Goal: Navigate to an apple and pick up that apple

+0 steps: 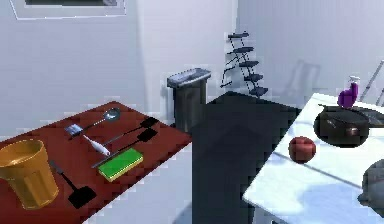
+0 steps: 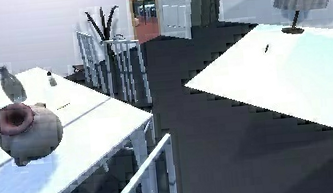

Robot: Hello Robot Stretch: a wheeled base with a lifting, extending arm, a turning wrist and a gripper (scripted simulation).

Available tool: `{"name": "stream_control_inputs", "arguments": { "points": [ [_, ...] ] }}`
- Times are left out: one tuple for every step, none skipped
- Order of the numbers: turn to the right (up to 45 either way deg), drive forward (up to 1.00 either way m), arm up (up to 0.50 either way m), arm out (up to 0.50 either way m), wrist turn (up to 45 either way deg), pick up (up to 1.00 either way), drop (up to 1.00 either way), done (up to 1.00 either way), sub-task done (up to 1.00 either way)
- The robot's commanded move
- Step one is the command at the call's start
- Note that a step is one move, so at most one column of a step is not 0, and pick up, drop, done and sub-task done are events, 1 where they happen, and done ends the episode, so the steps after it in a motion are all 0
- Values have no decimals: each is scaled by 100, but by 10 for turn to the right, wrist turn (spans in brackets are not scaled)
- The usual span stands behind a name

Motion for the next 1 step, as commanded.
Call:
{"name": "stream_control_inputs", "arguments": {
  "points": [
    [0,45,0,0,0,0,0,0,0]
  ]
}}
